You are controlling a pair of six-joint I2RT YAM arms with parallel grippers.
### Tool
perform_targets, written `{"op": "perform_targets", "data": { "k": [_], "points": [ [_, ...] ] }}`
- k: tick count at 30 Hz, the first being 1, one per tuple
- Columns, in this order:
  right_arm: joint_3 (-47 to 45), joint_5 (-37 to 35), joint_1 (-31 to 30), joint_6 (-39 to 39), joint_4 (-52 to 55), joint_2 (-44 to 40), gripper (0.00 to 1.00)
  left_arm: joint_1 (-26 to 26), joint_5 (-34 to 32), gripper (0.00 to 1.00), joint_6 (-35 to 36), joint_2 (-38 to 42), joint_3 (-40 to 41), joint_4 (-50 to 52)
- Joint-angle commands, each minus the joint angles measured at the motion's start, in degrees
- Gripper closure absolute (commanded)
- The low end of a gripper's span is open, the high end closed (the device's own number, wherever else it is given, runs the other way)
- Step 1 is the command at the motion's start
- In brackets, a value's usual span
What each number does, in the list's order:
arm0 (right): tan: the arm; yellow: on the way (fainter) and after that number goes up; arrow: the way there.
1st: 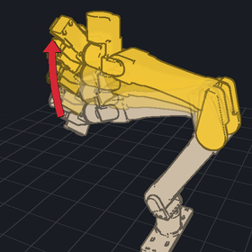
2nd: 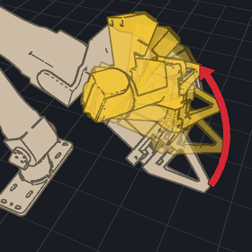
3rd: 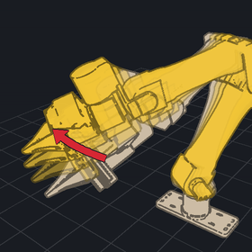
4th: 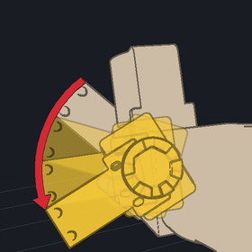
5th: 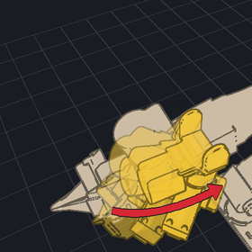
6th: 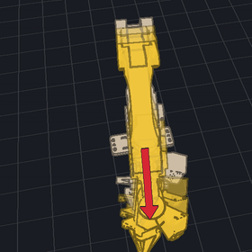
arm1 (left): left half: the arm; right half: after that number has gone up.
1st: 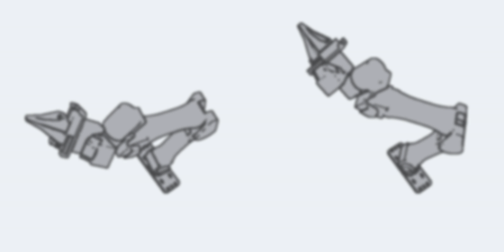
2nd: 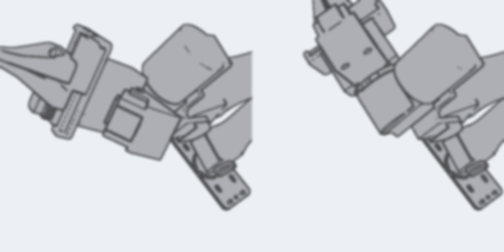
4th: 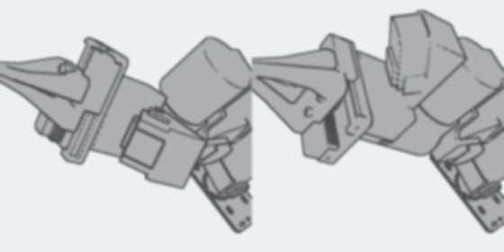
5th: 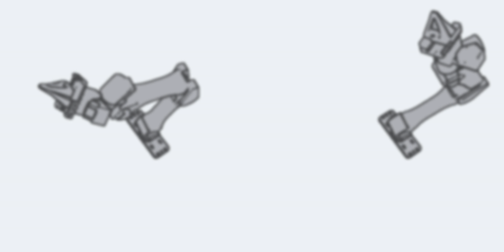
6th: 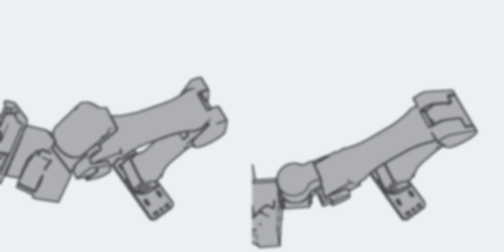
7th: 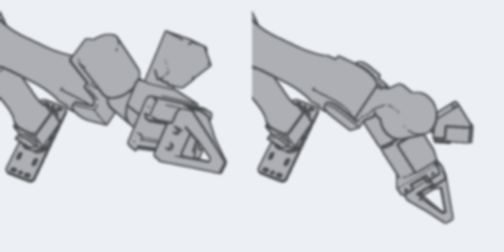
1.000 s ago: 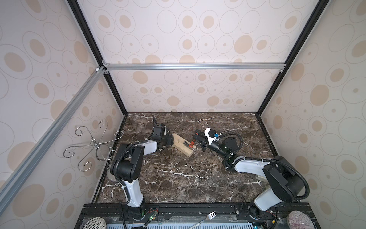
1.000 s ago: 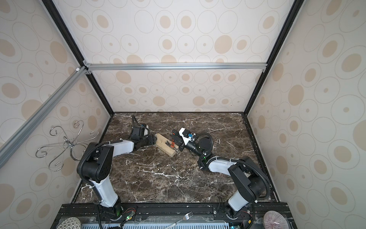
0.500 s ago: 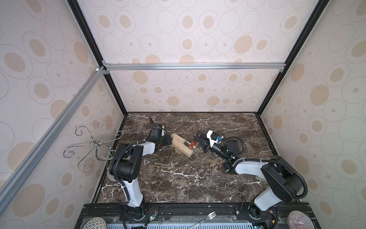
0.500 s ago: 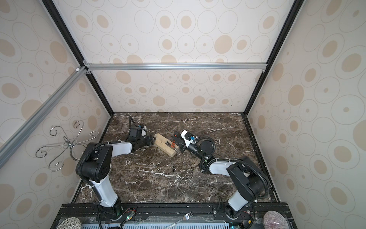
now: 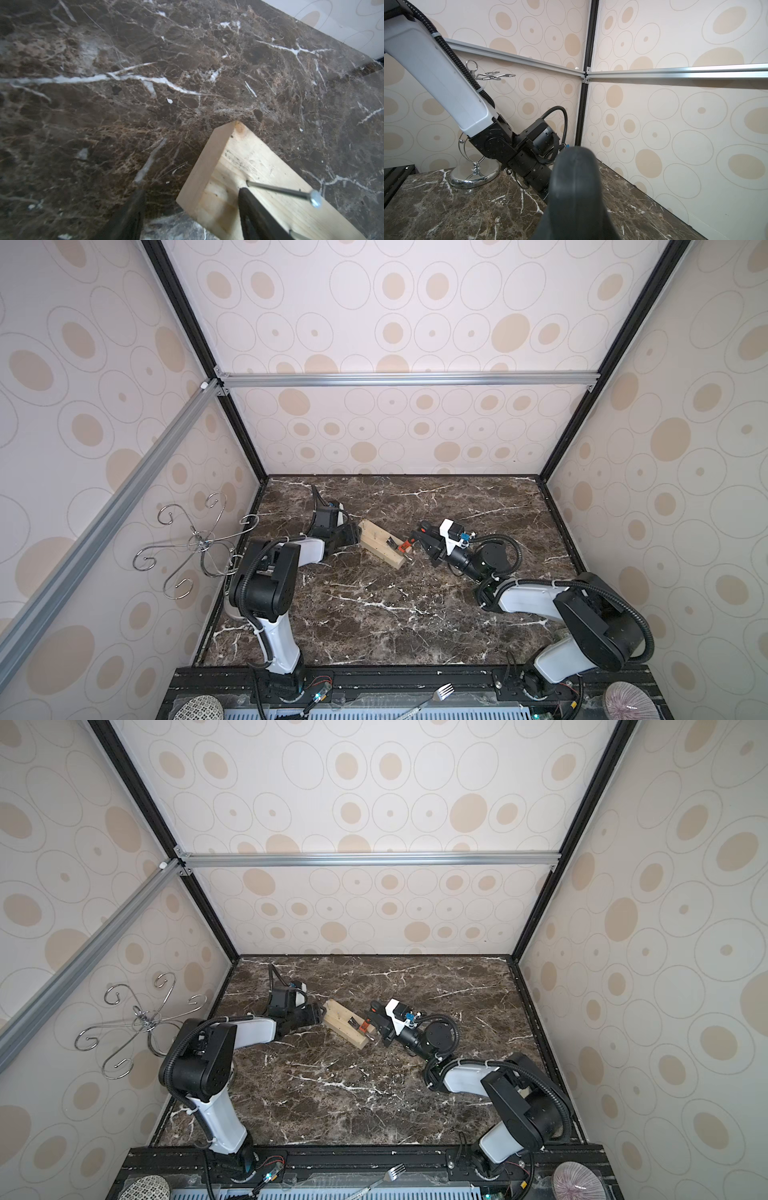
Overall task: Use a claw hammer to pull out a nail
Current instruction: Remove the nail from the mounting plate.
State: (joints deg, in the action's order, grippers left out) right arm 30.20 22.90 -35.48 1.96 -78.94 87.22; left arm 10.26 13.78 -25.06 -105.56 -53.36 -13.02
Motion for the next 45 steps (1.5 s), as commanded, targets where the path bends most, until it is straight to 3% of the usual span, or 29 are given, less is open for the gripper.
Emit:
{"op": "perform_targets", "data": {
  "k": [1, 14, 29, 33, 38, 45],
  "points": [
    [-1.32, 0.92, -0.02, -1.11, -1.96, -1.74, 1.00, -0.86, -3.68, 0.30, 0.54, -4.22, 2.99, 9.85],
    [-1.04, -1.67, -0.02, -2.79, -1.85, -4.52, 1.00, -0.79, -0.48, 0.34, 0.60, -2.95, 3.91, 6.69],
    [4.57, -6.10, -0.29, -11.29, -1.23, -9.12, 1.00, 1.72, 7.30, 0.34, 3.64, 7.55, 6.77, -6.19],
    [6.93, -5.86, -0.30, -11.47, 5.94, -12.22, 1.00, 3.28, 7.90, 0.34, 6.40, 13.21, 8.34, -10.57],
    [13.23, -7.07, -0.28, -11.05, 27.84, -18.29, 1.00, 7.84, 2.50, 0.34, 13.00, 23.05, 14.91, -19.48],
    [20.28, -7.14, -0.05, -6.76, 44.71, -22.78, 1.00, 16.19, 0.54, 0.33, 32.48, 32.98, 23.97, -29.39]
  ]
}}
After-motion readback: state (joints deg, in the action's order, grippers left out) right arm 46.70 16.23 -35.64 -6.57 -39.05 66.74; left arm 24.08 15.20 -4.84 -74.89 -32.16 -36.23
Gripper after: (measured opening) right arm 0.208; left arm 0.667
